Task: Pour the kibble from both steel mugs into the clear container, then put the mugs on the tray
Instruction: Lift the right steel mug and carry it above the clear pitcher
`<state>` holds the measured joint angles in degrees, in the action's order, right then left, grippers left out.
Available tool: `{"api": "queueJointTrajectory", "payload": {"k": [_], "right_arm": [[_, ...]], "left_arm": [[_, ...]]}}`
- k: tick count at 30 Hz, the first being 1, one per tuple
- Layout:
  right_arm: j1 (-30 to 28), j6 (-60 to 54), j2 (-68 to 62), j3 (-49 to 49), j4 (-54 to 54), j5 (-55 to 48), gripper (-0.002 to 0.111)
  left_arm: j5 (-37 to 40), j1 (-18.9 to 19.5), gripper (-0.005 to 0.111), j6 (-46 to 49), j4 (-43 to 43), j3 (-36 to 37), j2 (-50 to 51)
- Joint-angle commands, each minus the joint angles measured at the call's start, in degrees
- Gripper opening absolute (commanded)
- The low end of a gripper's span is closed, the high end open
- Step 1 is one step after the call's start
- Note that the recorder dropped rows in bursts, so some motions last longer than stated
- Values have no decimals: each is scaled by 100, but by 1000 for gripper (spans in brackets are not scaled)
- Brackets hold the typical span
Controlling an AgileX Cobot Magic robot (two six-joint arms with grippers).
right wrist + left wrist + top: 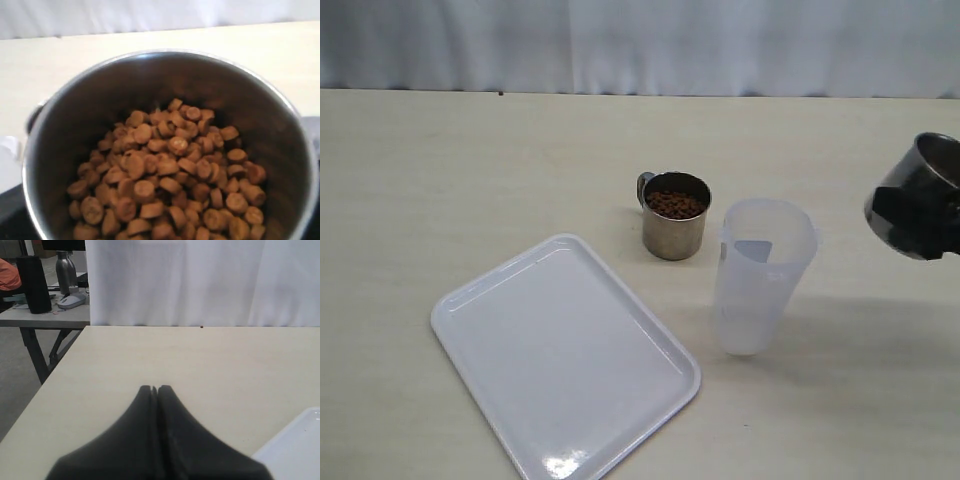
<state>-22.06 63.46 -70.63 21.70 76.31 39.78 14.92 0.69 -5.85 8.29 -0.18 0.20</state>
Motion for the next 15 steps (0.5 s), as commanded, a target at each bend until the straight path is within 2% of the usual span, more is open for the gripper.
{"api": "queueJointTrajectory", "payload": {"k": [1, 3, 4, 8, 9, 12, 15], "right_arm": [[125, 76, 493, 79, -89, -1033, 5], [786, -229, 774, 89, -428, -2082, 5], [1373, -796, 893, 115, -1059, -2760, 5], [2406, -2036, 941, 297, -2050, -3817, 5], [2821, -2187, 941, 395, -2008, -4215, 5], [3310, -2187, 941, 546, -1828, -4916, 5], [3712, -1677, 941, 557, -775, -4913, 5]], "left_arm": [[-28, -11, 0, 5, 2, 18, -20], [-28, -11, 0, 5, 2, 18, -20], [-28, -11, 0, 5, 2, 18, -20], [-28, -11, 0, 5, 2, 18, -20], [-28, -11, 0, 5, 2, 18, -20], [-28, -11, 0, 5, 2, 18, -20], [-28, -11, 0, 5, 2, 18, -20]]}}
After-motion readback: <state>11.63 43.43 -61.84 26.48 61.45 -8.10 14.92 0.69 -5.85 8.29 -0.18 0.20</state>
